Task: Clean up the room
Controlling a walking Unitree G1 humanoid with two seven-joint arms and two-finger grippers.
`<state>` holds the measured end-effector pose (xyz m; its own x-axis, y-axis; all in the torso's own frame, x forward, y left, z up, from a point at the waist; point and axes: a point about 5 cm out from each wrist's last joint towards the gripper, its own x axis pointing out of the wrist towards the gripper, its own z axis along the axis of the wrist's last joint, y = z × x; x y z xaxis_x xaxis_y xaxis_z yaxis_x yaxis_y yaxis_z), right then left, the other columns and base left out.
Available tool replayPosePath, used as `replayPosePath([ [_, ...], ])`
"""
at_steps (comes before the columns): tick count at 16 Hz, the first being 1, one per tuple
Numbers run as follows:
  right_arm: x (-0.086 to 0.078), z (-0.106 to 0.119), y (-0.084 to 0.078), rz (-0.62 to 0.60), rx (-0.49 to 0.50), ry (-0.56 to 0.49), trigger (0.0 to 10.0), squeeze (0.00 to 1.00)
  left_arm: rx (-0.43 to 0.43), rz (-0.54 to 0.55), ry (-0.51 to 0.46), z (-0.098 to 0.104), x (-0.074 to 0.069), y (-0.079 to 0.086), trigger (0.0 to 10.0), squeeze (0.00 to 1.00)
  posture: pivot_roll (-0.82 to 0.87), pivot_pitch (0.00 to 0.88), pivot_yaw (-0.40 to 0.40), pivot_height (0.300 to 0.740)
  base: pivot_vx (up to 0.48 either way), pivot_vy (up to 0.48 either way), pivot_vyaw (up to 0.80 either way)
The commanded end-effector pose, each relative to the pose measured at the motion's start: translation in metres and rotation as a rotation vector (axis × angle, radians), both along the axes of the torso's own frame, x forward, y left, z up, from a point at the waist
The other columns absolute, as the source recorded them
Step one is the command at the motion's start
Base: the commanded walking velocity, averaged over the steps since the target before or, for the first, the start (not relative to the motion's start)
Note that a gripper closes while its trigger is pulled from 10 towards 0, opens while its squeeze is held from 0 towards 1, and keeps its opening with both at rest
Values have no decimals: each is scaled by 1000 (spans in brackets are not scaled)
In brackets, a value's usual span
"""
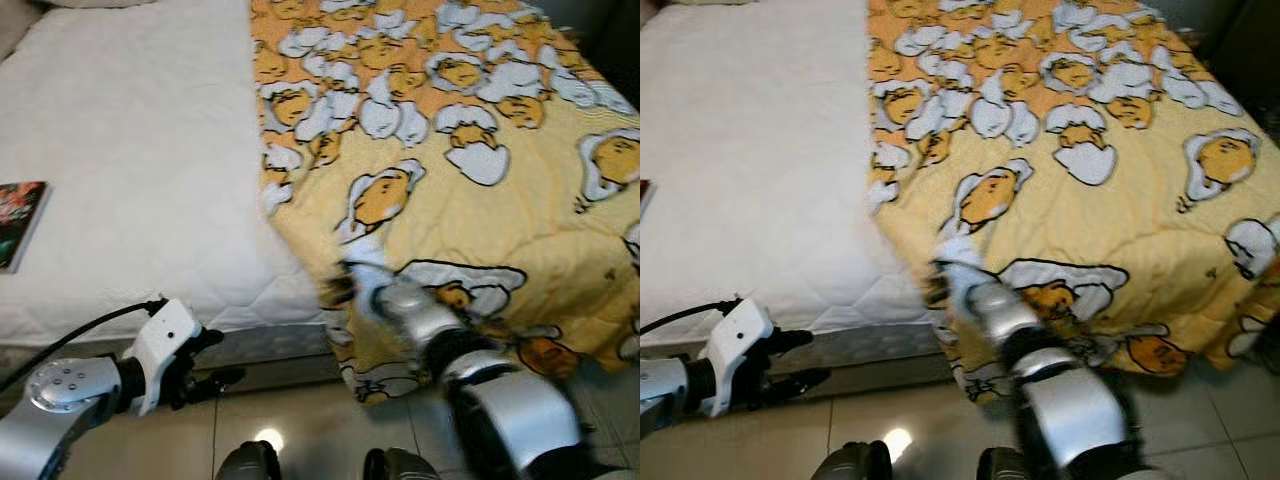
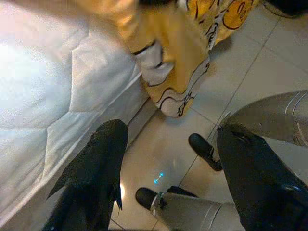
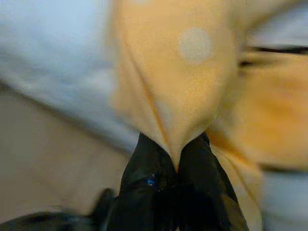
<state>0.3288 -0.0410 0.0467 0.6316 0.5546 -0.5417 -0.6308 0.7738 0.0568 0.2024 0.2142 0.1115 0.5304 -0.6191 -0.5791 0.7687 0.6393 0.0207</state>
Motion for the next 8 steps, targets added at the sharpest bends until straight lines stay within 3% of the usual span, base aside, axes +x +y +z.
replayPosePath([
  [1, -5, 10, 30, 111, 70, -12, 0, 0, 19, 4, -1, 1, 0, 6, 10000, 0, 56, 128, 25, 740, 0, 0, 0],
  [4, -25, 16, 76, 269, 122, -1, 0, 0, 32, 0, 3, -1, -1, 7, 10000, 0, 58, 123, 24, 740, 0, 0, 0],
  [5, -29, 16, 84, 299, 109, -6, 10000, 0, 34, -2, 4, -1, -1, 7, 10000, 0, 57, 122, 23, 740, 0, 0, 0],
  [8, -37, 12, 90, 339, 111, 23, 10000, 0, 42, -4, 5, -4, -1, 8, 10000, 0, 54, 119, 21, 740, 0, 0, 0],
])
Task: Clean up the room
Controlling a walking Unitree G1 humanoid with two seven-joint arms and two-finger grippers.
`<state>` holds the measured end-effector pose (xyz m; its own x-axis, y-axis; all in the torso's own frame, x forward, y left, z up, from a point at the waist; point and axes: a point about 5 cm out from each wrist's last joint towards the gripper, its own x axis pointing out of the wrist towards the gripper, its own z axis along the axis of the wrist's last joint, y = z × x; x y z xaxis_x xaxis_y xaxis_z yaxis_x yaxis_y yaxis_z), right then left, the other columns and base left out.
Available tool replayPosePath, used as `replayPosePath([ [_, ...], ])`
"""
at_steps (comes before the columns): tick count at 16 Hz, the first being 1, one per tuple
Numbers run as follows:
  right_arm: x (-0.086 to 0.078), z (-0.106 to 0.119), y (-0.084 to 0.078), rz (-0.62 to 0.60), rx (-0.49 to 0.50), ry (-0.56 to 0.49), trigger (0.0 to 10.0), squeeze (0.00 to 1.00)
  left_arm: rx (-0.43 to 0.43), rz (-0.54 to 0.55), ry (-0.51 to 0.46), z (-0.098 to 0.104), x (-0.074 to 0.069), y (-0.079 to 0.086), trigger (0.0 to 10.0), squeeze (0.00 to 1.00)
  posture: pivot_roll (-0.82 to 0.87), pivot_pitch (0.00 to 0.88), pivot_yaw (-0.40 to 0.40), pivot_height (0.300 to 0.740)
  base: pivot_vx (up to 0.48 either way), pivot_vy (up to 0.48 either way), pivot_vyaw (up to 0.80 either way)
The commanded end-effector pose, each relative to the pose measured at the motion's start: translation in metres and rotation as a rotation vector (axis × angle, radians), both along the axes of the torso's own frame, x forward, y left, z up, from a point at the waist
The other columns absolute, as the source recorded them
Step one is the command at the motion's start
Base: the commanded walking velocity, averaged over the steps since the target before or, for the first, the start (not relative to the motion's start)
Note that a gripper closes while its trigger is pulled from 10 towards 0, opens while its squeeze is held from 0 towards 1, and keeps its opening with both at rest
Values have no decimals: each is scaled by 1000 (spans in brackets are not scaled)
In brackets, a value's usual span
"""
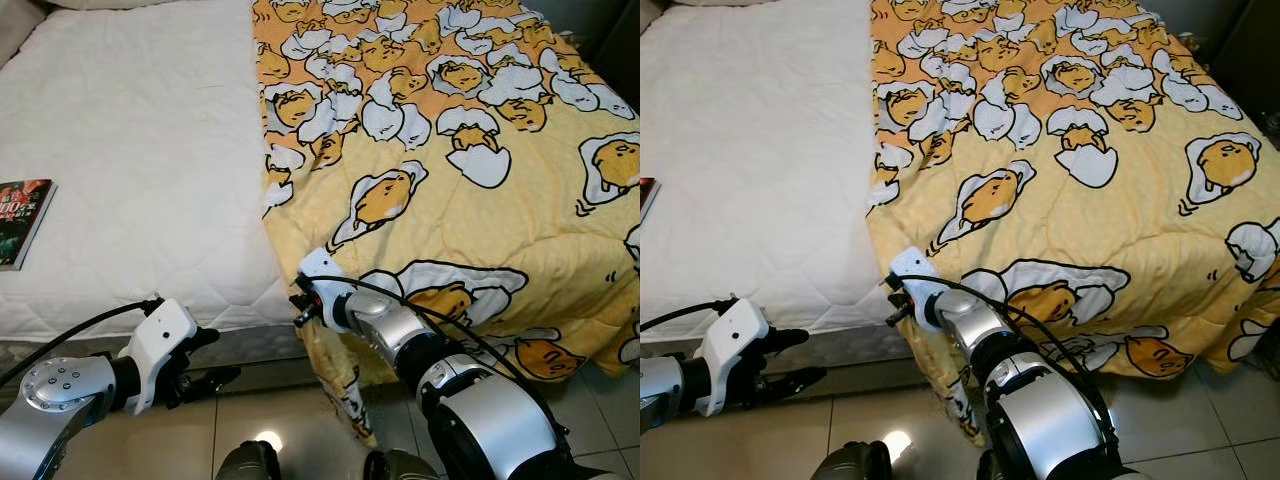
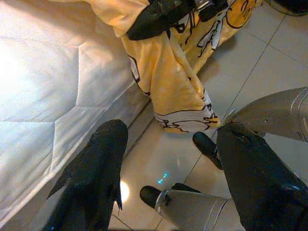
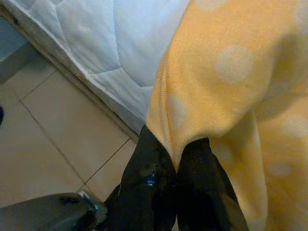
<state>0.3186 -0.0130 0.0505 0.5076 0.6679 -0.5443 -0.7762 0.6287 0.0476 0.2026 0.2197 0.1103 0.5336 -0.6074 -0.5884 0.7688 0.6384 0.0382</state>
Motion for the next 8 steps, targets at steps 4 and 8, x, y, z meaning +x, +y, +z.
replayPosePath([
  [4, -31, 8, 64, 177, 166, 99, 10000, 1000, 26, -15, 15, -5, -2, 0, 10000, 0, 48, 119, 28, 740, 0, 0, 0],
  [8, -31, 8, 62, 188, 182, 113, 10000, 1000, 27, -22, 12, -6, 0, -2, 10000, 0, 48, 116, 27, 740, 0, 0, 0],
])
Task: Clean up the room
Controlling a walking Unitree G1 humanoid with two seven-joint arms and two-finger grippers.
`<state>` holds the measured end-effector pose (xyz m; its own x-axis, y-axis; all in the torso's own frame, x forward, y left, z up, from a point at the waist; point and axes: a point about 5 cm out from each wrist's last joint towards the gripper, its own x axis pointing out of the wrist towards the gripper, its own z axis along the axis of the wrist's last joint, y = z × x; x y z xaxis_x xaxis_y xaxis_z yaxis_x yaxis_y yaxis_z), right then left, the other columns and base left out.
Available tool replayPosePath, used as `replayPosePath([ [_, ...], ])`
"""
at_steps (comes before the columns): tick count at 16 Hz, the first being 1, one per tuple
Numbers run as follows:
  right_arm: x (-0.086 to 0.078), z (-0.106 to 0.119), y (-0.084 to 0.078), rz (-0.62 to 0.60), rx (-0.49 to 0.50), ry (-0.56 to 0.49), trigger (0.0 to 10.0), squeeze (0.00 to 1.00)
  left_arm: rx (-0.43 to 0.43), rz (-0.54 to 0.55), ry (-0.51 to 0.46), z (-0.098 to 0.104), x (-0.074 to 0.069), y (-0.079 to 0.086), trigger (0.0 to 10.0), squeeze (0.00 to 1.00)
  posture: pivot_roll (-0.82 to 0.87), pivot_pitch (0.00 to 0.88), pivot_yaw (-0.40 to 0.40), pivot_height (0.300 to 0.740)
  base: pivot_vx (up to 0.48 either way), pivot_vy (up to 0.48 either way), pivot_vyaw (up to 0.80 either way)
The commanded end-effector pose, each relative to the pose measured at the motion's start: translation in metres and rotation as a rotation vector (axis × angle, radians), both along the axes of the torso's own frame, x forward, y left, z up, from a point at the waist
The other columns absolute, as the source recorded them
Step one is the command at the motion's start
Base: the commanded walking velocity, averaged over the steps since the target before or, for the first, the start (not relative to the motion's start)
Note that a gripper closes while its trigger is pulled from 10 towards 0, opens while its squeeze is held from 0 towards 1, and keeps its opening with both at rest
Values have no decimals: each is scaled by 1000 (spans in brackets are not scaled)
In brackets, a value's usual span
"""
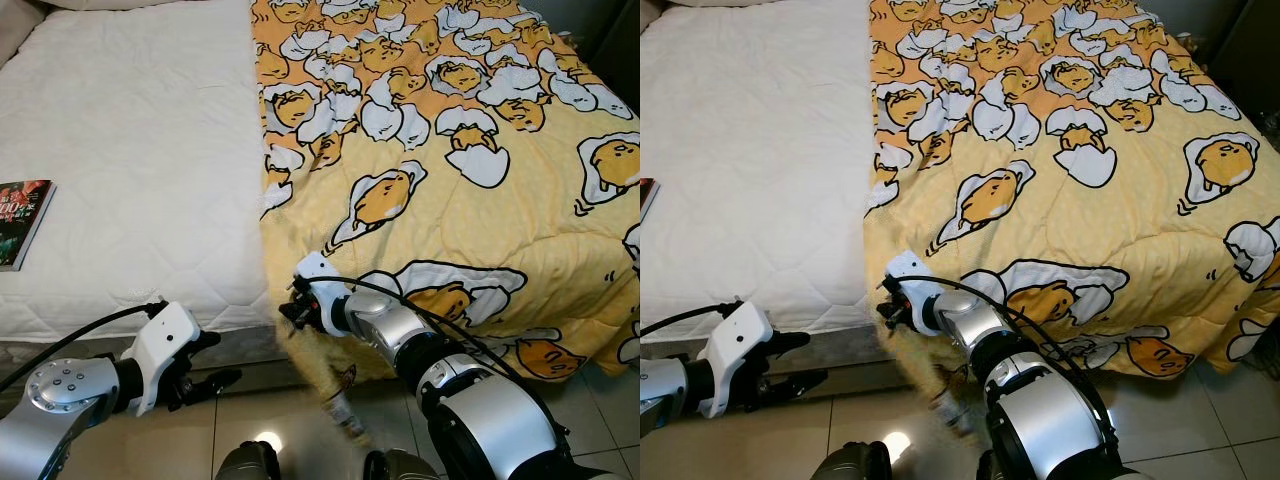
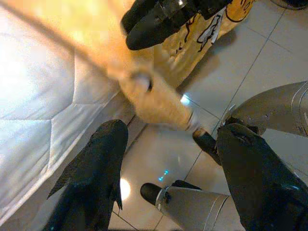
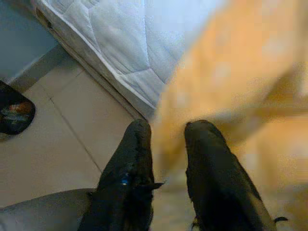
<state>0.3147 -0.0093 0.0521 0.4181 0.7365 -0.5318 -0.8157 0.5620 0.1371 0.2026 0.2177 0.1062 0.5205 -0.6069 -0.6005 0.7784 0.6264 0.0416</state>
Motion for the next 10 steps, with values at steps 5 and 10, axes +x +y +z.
replayPosePath([
  [5, -29, 8, 56, 171, 166, 69, 10000, 1000, 9, -8, 8, -4, 0, -2, 10000, 0, 39, 98, 28, 740, 0, 0, 0],
  [10, -3, 9, 1, -51, 226, -4, 10000, 1000, -79, 48, -34, -6, 12, -9, 10000, 0, -1, 39, 40, 740, 0, 0, 0],
])
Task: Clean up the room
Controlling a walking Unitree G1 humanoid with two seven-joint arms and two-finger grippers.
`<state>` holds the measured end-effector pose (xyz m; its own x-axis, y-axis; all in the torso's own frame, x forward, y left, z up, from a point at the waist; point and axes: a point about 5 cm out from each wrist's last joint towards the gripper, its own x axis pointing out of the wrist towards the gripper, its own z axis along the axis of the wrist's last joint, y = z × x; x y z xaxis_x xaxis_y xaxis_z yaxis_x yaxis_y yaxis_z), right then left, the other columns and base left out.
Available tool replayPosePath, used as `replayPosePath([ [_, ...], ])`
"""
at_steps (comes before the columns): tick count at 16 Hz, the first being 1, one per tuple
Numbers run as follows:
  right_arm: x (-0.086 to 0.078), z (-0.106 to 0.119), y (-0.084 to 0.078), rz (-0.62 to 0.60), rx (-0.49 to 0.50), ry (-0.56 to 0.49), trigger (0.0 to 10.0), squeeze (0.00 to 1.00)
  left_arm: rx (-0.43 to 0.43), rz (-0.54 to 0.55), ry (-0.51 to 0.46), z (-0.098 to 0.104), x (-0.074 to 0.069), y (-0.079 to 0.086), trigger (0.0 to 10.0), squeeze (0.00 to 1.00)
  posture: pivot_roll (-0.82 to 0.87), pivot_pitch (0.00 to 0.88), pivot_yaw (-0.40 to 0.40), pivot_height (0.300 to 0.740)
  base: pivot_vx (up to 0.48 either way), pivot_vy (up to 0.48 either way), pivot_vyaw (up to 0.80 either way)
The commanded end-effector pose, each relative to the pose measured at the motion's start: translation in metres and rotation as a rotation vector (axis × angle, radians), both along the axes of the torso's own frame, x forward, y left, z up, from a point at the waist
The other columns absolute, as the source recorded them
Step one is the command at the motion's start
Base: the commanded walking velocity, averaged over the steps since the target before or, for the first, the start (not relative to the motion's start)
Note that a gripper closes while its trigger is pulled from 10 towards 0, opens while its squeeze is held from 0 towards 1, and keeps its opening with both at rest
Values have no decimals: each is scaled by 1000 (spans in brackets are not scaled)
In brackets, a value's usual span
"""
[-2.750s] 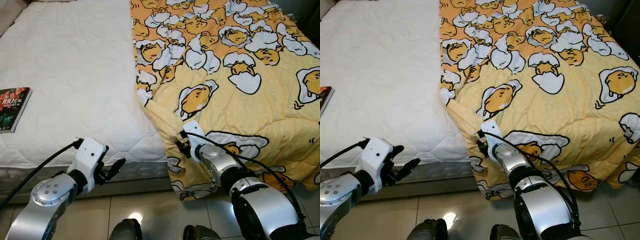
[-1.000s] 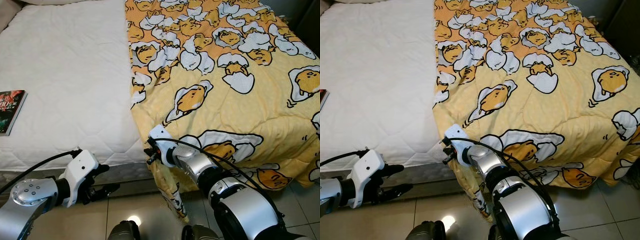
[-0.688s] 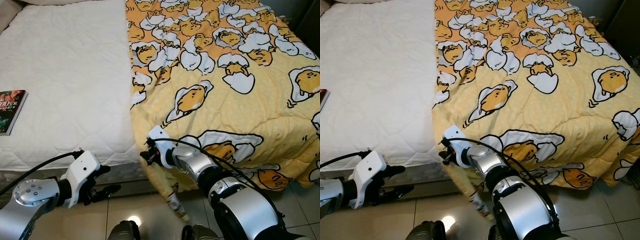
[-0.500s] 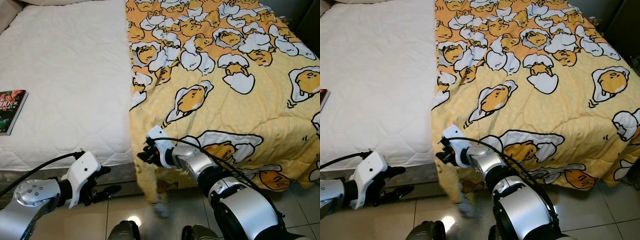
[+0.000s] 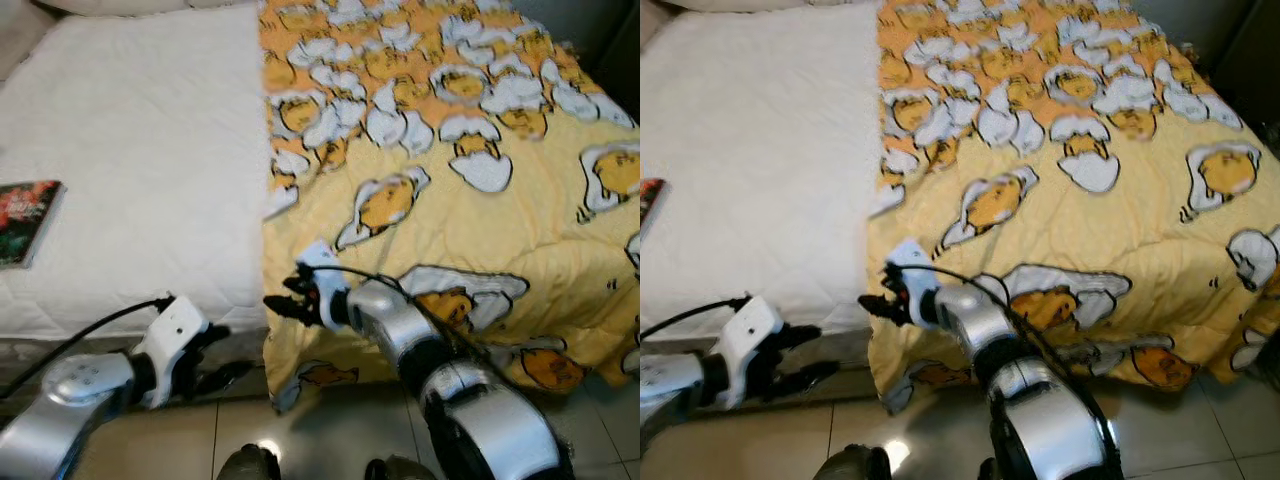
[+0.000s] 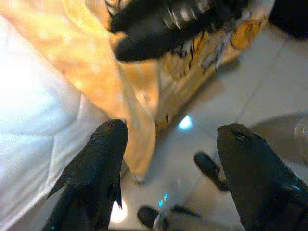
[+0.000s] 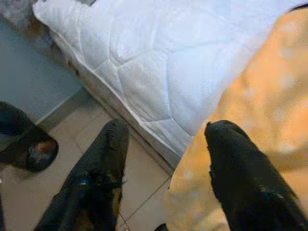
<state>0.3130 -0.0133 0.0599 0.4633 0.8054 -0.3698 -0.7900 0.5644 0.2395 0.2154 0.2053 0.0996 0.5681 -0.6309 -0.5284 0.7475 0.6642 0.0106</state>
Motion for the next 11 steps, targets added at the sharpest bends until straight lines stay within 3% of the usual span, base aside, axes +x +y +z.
replayPosePath([
  [1, 1, -1, -10, -57, 6, -14, 10000, 1000, 5, 39, -21, -1, 4, 1, 10000, 0, -9, 27, 43, 740, 0, 0, 0],
  [4, -3, -13, -69, -247, -90, -94, 10000, 1000, 3, 137, -84, -10, 17, -13, 10000, 0, -32, 0, 47, 740, 0, 0, 0],
  [7, -13, -9, -97, -412, -87, -174, 10000, 1000, -57, 274, -206, -5, 29, -29, 10000, 0, -45, 0, 46, 740, 0, 0, 0],
  [9, -19, -6, -103, -487, -72, -200, 10000, 1000, -87, 336, -245, -1, 33, -37, 10000, 0, -45, 0, 45, 740, 0, 0, 0],
  [10, -23, -4, -105, -514, -58, -201, 10000, 635, -85, 371, -274, 1, 35, -38, 10000, 0, -45, 0, 43, 740, 0, 0, 0],
  [11, -30, -3, -110, -564, -62, -231, 10000, 0, -79, 466, -333, 4, 38, -37, 10000, 0, -45, 0, 43, 740, 0, 0, 0],
])
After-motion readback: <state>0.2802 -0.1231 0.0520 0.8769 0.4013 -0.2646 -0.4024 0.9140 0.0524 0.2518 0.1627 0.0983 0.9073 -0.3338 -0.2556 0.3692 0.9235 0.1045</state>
